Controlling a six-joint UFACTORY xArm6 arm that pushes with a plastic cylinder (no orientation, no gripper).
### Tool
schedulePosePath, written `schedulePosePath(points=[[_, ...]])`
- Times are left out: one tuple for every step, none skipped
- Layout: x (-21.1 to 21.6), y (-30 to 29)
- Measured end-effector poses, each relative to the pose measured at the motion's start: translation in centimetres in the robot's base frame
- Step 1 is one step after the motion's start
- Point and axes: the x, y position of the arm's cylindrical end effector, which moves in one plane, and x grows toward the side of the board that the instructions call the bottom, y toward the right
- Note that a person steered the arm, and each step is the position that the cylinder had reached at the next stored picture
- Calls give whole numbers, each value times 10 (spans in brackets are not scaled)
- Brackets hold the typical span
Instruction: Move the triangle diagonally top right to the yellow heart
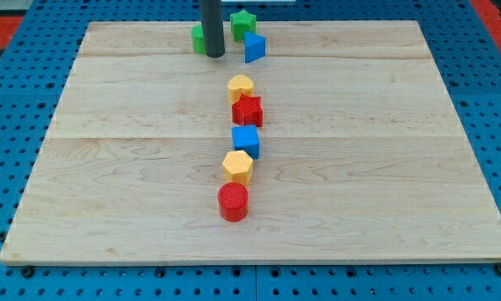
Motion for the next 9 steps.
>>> schedulePosePath(points=[[0,-57],[-9,-81],[-1,-32],[21,11],[75,72],[46,178],[-24,178],[-37,107],[-8,12]])
